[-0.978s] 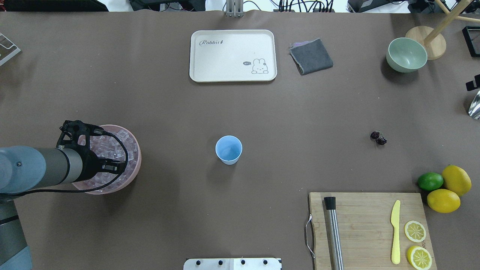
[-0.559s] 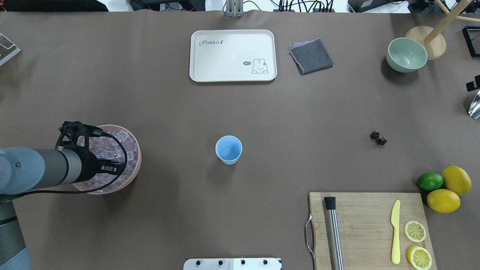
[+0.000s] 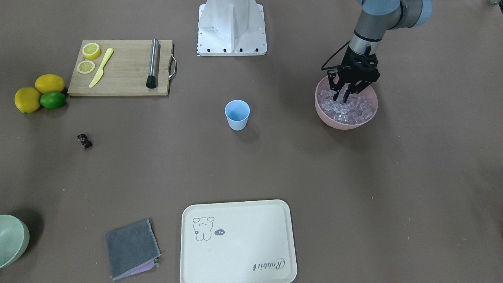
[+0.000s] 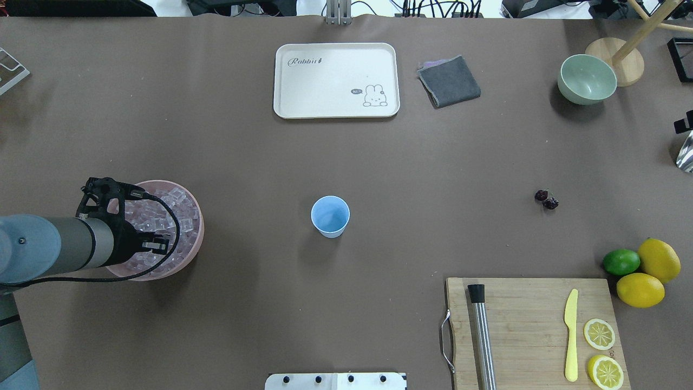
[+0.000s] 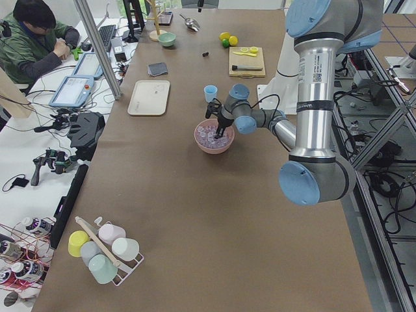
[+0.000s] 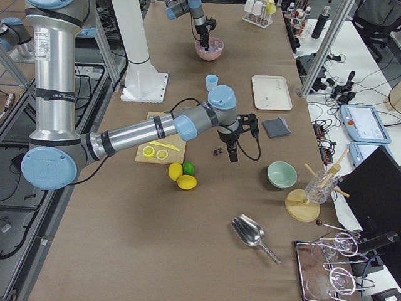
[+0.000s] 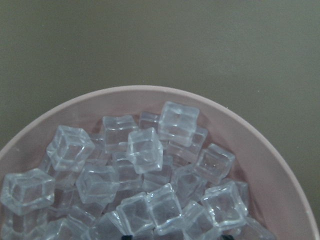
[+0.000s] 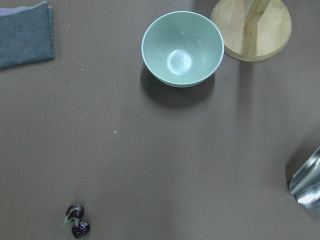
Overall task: Put ice and cherries in cup
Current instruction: 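Lower the left gripper into the ice and pinch one clear cube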
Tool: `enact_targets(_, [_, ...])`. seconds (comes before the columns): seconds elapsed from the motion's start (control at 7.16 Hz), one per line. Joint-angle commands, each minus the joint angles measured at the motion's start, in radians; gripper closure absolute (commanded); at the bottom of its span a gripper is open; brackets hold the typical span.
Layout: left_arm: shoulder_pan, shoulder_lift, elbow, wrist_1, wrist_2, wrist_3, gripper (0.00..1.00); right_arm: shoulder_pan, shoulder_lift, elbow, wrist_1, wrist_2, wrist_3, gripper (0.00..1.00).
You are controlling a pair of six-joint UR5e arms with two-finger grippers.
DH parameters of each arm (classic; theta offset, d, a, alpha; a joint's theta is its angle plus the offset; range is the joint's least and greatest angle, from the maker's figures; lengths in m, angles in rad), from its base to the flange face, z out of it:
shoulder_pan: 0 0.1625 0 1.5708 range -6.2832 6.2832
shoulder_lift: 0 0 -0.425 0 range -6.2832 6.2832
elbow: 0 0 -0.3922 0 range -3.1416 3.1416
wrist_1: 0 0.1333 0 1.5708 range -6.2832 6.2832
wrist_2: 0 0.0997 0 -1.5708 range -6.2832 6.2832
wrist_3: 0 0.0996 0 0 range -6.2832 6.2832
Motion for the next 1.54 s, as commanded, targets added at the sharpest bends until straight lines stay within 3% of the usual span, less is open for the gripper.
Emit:
enact_targets(0.0, [0.0,0.009,-0.012,0.0,-0.002,0.0,0.79,0.0,0.0,-0.001,0.0,-0.001,0.0,0.0])
enact_targets(0.28, [-0.015,0.009,-0.045,0.002,-0.009,0.0,0.98,0.0,0.001,-0.001,0.0,-0.001,0.0,0.0])
enact_targets(0.42, [-0.017,0.006,-0.041,0.002,-0.009,0.0,1.0,0.0,0.001,-0.001,0.0,0.0,0.0,0.0])
enact_targets(0.56, [-0.019,0.006,-0.041,0.002,-0.009,0.0,0.58,0.0,0.001,-0.001,0.0,-0.001,0.0,0.0])
enact_targets(0.7, [-0.017,0.009,-0.033,0.002,-0.009,0.0,0.41,0.0,0.001,-0.001,0.0,-0.001,0.0,0.0])
enact_targets(0.84, [-0.014,0.009,-0.026,0.008,-0.009,-0.001,0.35,0.0,0.001,-0.003,0.0,-0.001,0.0,0.0])
enact_targets(1.4, [0.007,0.006,-0.018,0.023,-0.005,-0.015,0.35,0.0,0.001,-0.005,0.0,-0.001,0.0,0.0])
